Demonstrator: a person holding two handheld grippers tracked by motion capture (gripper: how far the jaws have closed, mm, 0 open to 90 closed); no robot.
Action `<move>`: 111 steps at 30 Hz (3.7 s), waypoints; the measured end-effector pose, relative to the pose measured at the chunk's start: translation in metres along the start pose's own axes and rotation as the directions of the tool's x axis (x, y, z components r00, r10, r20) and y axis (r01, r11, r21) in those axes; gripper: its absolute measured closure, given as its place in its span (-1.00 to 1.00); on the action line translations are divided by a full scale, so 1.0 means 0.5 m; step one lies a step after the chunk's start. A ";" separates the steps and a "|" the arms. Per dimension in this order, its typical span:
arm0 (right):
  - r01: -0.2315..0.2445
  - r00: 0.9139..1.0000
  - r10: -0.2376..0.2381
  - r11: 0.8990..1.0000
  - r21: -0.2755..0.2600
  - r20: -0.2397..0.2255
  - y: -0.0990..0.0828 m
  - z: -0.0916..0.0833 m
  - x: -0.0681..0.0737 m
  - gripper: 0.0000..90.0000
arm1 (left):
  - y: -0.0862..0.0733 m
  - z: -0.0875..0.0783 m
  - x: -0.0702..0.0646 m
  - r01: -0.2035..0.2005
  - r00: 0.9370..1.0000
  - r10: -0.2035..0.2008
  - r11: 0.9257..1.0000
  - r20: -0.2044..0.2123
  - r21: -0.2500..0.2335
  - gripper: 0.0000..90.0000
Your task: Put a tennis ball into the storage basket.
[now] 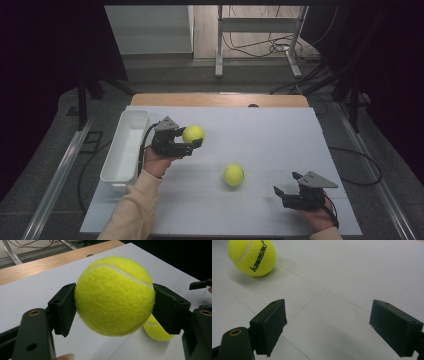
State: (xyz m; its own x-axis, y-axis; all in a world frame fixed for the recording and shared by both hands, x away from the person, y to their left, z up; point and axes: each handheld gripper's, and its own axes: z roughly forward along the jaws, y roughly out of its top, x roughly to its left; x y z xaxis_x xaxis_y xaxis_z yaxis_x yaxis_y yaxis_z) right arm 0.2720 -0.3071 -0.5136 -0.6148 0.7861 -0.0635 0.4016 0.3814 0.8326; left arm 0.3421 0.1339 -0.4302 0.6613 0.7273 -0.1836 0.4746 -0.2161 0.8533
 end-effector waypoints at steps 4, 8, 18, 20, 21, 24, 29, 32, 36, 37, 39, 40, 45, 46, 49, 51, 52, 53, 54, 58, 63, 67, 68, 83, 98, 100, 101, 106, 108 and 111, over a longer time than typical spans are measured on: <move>0.002 1.000 -0.002 1.000 0.001 0.000 0.000 -0.001 0.001 -0.68 | 0.003 -0.009 0.002 0.006 1.000 -0.006 1.000 -0.001 -0.015 -0.41; 0.000 1.000 0.000 1.000 -0.002 -0.005 0.000 0.000 0.000 -0.68 | 0.006 -0.019 0.005 0.010 1.000 -0.010 1.000 -0.006 -0.030 -0.41; -0.009 1.000 0.009 1.000 -0.004 0.000 0.000 -0.001 0.000 -0.68 | 0.021 -0.047 0.005 0.019 1.000 -0.020 0.997 -0.012 -0.073 -0.41; -0.009 1.000 0.009 1.000 -0.004 -0.002 0.000 -0.002 0.001 -0.68 | 0.024 -0.053 0.005 0.025 1.000 -0.026 0.996 -0.012 -0.084 -0.41; -0.009 1.000 0.009 1.000 -0.004 -0.002 0.000 -0.002 0.001 -0.68 | 0.027 -0.056 0.006 0.024 1.000 -0.025 0.996 -0.015 -0.086 -0.41; -0.009 1.000 0.009 1.000 -0.006 -0.003 -0.001 -0.003 0.001 -0.68 | 0.034 -0.066 0.012 0.023 0.999 -0.026 0.996 -0.031 -0.088 -0.41; -0.015 1.000 0.015 1.000 -0.007 0.002 0.000 -0.002 0.000 -0.68 | 0.038 -0.078 0.027 0.047 0.998 -0.051 0.994 -0.036 -0.097 -0.41; -0.016 1.000 0.016 1.000 -0.008 0.003 0.000 -0.002 -0.001 -0.68 | 0.039 -0.082 0.035 0.057 0.997 -0.061 0.993 -0.039 -0.099 -0.41; -0.016 1.000 0.016 1.000 -0.007 0.005 0.000 -0.003 0.001 -0.68 | 0.042 -0.091 0.038 0.056 0.997 -0.062 0.993 -0.051 -0.103 -0.41; -0.015 1.000 0.015 1.000 -0.006 0.005 0.000 -0.003 0.001 -0.68 | 0.043 -0.093 0.040 0.055 0.997 -0.060 0.993 -0.053 -0.103 -0.41; -0.017 1.000 0.017 1.000 -0.006 0.004 -0.001 -0.003 0.000 -0.68 | 0.046 -0.097 0.043 0.056 0.996 -0.062 0.993 -0.058 -0.106 -0.41; -0.017 1.000 0.017 1.000 -0.006 0.005 -0.001 -0.003 0.000 -0.68 | 0.047 -0.098 0.045 0.059 0.996 -0.066 0.993 -0.060 -0.106 -0.41; -0.017 1.000 0.017 1.000 -0.006 0.005 -0.001 -0.003 0.000 -0.68 | 0.051 -0.102 0.049 0.059 0.995 -0.067 0.993 -0.069 -0.105 -0.41; -0.016 1.000 0.017 1.000 -0.006 0.006 -0.001 -0.003 0.000 -0.68 | 0.052 -0.103 0.051 0.058 0.995 -0.066 0.993 -0.075 -0.104 -0.41; -0.016 1.000 0.016 1.000 -0.005 0.004 -0.001 -0.003 -0.001 -0.68 | 0.053 -0.107 0.057 0.059 0.994 -0.068 0.993 -0.085 -0.104 -0.41; -0.017 1.000 0.017 1.000 -0.005 0.004 -0.001 -0.002 -0.001 -0.68 | 0.053 -0.109 0.060 0.061 0.994 -0.071 0.993 -0.089 -0.105 -0.41; -0.017 1.000 0.017 1.000 -0.004 0.003 -0.001 -0.002 -0.001 -0.68 | 0.054 -0.111 0.064 0.067 0.993 -0.077 0.992 -0.093 -0.107 -0.41; -0.018 1.000 0.018 1.000 -0.005 0.003 -0.001 -0.003 -0.001 -0.68 | 0.054 -0.112 0.067 0.071 0.992 -0.081 0.991 -0.096 -0.110 -0.41; -0.018 1.000 0.018 1.000 -0.005 0.003 -0.001 -0.003 -0.001 -0.68 | 0.054 -0.112 0.067 0.071 0.992 -0.081 0.991 -0.096 -0.110 -0.41; -0.017 1.000 0.017 1.000 -0.003 0.003 -0.001 -0.002 -0.002 -0.68 | 0.055 -0.118 0.078 0.084 0.990 -0.096 0.990 -0.103 -0.116 -0.41; -0.018 1.000 0.018 1.000 -0.002 0.003 -0.001 -0.002 -0.002 -0.68 | 0.055 -0.125 0.086 0.088 0.988 -0.103 0.989 -0.118 -0.120 -0.41; -0.019 1.000 0.019 1.000 -0.001 0.003 -0.001 -0.001 -0.002 -0.68 | 0.055 -0.131 0.096 0.096 0.985 -0.113 0.988 -0.133 -0.122 -0.41; -0.019 1.000 0.019 1.000 -0.001 0.003 -0.001 -0.001 -0.002 -0.68 | 0.055 -0.132 0.098 0.099 0.984 -0.115 0.988 -0.136 -0.122 -0.41; -0.019 1.000 0.019 1.000 -0.008 0.003 -0.001 -0.003 -0.002 -0.68 | 0.060 -0.139 0.116 0.106 0.977 -0.126 0.987 -0.172 -0.119 -0.41; -0.019 1.000 0.019 1.000 -0.007 0.005 -0.001 -0.003 -0.003 -0.68 | 0.057 -0.152 0.142 0.120 0.965 -0.143 0.986 -0.221 -0.116 -0.41; -0.020 1.000 0.020 1.000 -0.008 0.006 -0.001 -0.003 -0.003 -0.68 | 0.056 -0.154 0.146 0.125 0.963 -0.149 0.985 -0.225 -0.117 -0.41; -0.020 1.000 0.020 1.000 -0.007 0.006 -0.001 -0.003 -0.003 -0.68 | 0.056 -0.155 0.148 0.127 0.962 -0.151 0.985 -0.229 -0.116 -0.41; -0.019 1.000 0.019 1.000 -0.006 0.009 -0.001 -0.003 -0.003 -0.68 | 0.054 -0.159 0.157 0.131 0.958 -0.155 0.985 -0.242 -0.115 -0.41; -0.019 1.000 0.019 1.000 -0.006 0.009 -0.001 -0.003 -0.003 -0.68 | 0.054 -0.161 0.160 0.132 0.955 -0.158 0.985 -0.250 -0.115 -0.41; -0.019 1.000 0.019 1.000 -0.007 0.009 -0.001 -0.004 -0.003 -0.68 | 0.053 -0.165 0.166 0.137 0.952 -0.163 0.984 -0.260 -0.113 -0.41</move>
State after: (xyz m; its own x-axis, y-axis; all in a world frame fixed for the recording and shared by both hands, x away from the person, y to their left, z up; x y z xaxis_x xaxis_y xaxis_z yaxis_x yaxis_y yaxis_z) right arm 0.2717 -0.3094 -0.5129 -0.6009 0.7976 -0.0525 0.4089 0.3632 0.8372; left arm 0.3620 0.2423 -0.3826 0.4011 0.8968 -0.1865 0.4921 -0.0392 0.8697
